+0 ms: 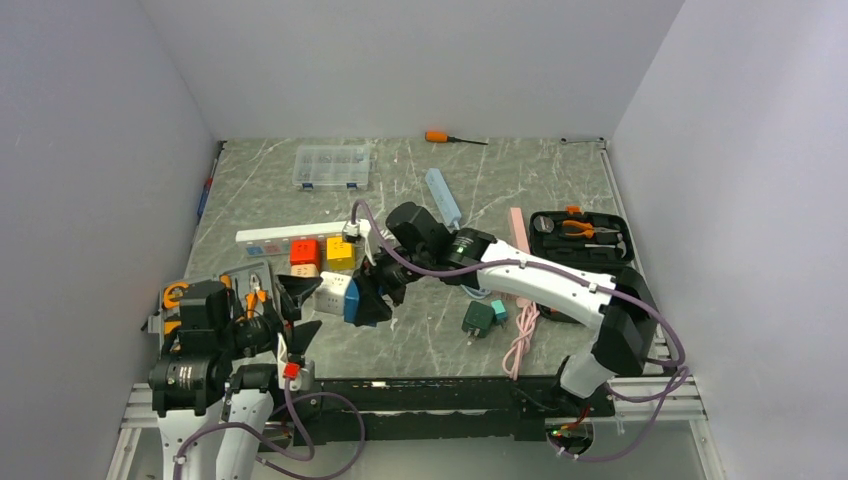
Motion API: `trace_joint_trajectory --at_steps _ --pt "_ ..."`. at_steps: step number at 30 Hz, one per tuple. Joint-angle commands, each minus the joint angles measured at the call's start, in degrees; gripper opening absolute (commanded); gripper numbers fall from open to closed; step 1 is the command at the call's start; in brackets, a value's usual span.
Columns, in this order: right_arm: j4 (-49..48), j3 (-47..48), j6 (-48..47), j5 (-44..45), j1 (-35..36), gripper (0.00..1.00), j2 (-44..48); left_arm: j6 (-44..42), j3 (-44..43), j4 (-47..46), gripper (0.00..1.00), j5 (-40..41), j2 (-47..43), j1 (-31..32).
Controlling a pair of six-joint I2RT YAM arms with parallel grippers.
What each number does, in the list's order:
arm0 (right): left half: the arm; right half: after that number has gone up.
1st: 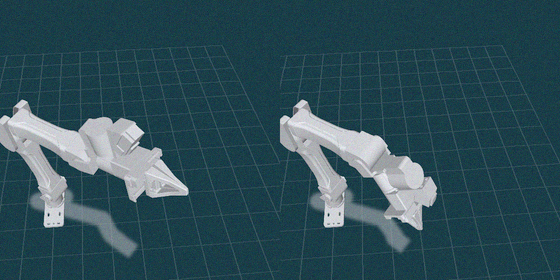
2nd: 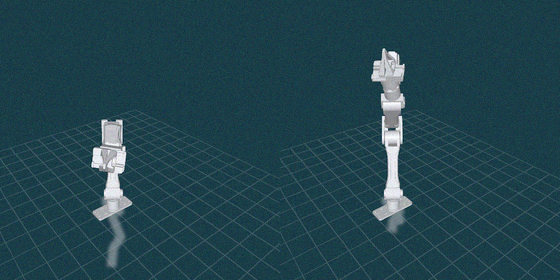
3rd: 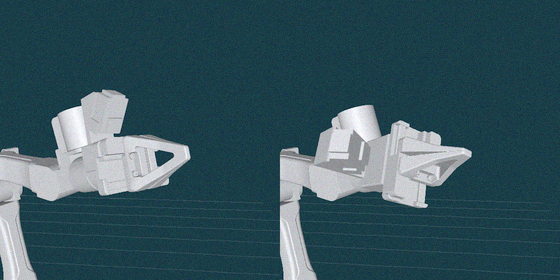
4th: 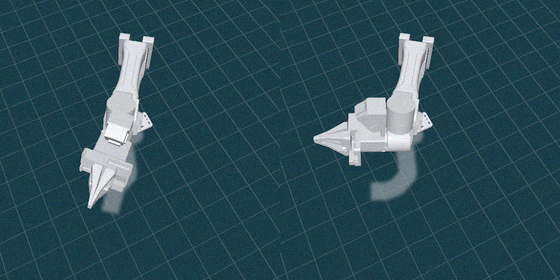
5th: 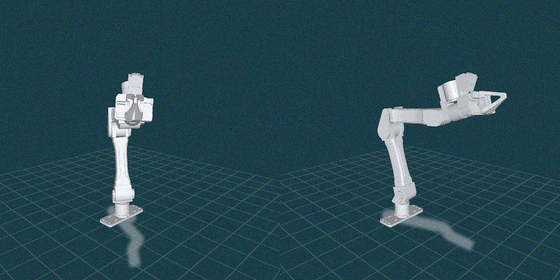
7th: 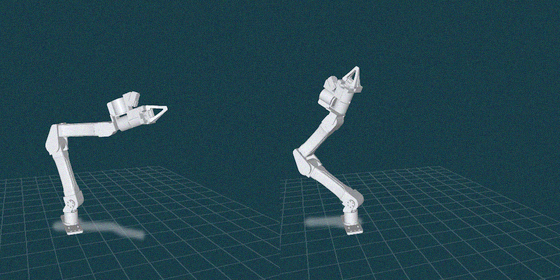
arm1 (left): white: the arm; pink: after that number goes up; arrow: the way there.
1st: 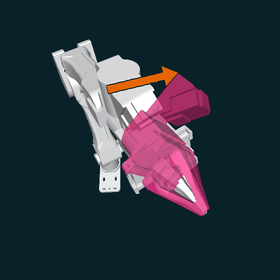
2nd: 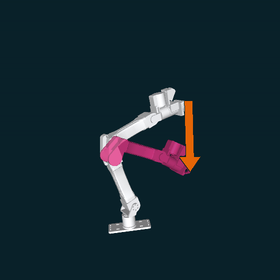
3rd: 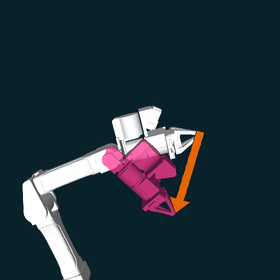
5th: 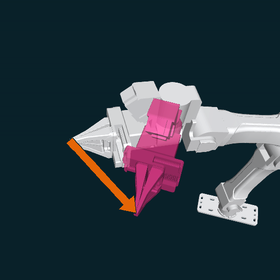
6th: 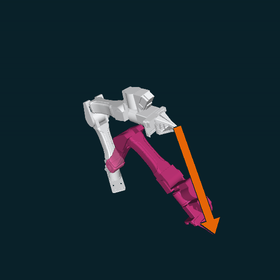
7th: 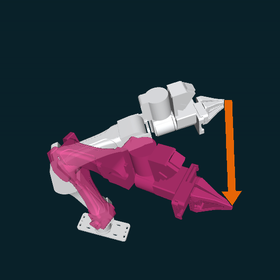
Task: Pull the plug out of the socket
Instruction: Remove the plug from the socket.
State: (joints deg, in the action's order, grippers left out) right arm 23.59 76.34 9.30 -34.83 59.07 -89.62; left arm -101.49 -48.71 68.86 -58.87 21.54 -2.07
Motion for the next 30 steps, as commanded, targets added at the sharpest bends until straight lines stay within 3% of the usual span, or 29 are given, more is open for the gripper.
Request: trace_joint_trajectory --at_steps 1,11,16,24,27,30 --pt "-2.32 5.91 1.39 -2.44 0.34 0.00 -1.00 -1.65 1.08 -3.32 1.00 -3.38 0.54 -0.36" --pt "-2.25 11.12 2.07 -2.66 2.54 0.00 -5.47 -0.46 3.45 -8.06 0.99 -2.61 2.15 -0.29" --pt "-2.34 12.31 2.24 -2.89 2.83 0.00 -6.88 -2.31 4.49 -9.39 0.92 -2.90 2.30 -0.23" --pt "-2.51 13.91 2.48 -2.47 2.82 0.00 -8.63 -3.13 3.48 -7.53 0.48 -3.04 1.95 -0.25" --pt "-4.05 13.44 3.35 -2.62 2.75 0.00 -8.76 -3.13 4.51 -8.37 0.17 -2.60 0.87 -0.26" --pt "-5.74 11.75 4.00 -3.45 2.83 0.00 -8.25 -2.21 5.91 -11.12 0.09 -2.66 -0.84 -0.25"
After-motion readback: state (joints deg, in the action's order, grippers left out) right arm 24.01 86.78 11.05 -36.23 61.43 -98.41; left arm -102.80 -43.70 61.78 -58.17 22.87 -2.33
